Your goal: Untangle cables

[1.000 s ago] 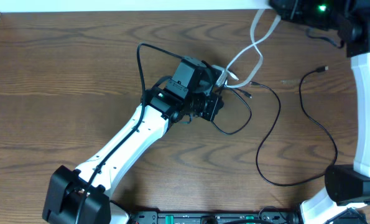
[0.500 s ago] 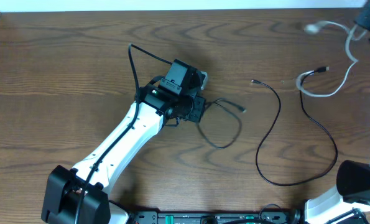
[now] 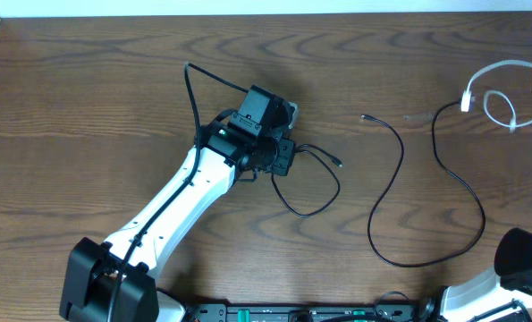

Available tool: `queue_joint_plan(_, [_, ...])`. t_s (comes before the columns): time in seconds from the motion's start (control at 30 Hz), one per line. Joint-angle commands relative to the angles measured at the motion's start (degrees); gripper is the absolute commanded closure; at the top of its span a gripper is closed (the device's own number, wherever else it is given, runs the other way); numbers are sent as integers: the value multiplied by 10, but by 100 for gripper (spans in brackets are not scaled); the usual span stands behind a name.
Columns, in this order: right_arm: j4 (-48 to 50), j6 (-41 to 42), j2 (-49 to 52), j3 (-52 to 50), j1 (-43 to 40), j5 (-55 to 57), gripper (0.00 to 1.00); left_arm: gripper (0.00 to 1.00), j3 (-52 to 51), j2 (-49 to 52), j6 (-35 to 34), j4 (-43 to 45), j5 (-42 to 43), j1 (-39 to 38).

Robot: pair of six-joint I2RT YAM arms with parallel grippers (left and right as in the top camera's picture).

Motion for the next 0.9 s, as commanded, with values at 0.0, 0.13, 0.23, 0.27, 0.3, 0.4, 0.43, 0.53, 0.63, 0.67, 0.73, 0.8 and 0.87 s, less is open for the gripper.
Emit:
queue_joint_plan(0.0, [6, -7, 17, 7, -24, 17, 99, 92, -1, 3, 3, 0, -5, 2])
queue_joint_plan(0.13, [10, -7, 30, 7, -50, 17, 99, 92, -1, 3, 3, 0, -5, 2])
queue_joint_plan(0.23, [9, -7, 38, 6, -65, 17, 99, 92, -1, 3, 3, 0, -6, 2])
queue_joint_plan(0.27, [7, -7, 41, 6, -69, 17, 99, 92, -1, 3, 3, 0, -6, 2])
queue_joint_plan(0.3, [4, -7, 44, 6, -72, 17, 99, 92, -1, 3, 3, 0, -6, 2])
queue_joint_plan(0.4, [-6, -7, 54, 6, -79, 18, 99, 92, -1, 3, 3, 0, -5, 2])
queue_joint_plan(0.43, [-9, -7, 62, 6, -82, 17, 99, 92, -1, 3, 3, 0, -6, 2])
queue_joint_plan(0.53, [-18, -7, 80, 6, -89, 17, 99, 92, -1, 3, 3, 0, -5, 2])
queue_joint_plan(0.63, [-31, -7, 98, 6, -94, 17, 94, 92, -1, 3, 3, 0, -5, 2])
queue_joint_plan(0.67, [-36, -7, 103, 6, -96, 17, 90, 92, -1, 3, 3, 0, -6, 2])
queue_joint_plan(0.73, [-48, -7, 114, 6, -97, 17, 80, 92, -1, 3, 3, 0, -6, 2])
queue_joint_plan(0.8, [-57, -7, 121, 6, -99, 17, 64, 92, -1, 3, 3, 0, -6, 2])
queue_joint_plan(0.87, [-63, -7, 125, 6, -100, 12, 46, 92, -1, 3, 3, 0, -6, 2])
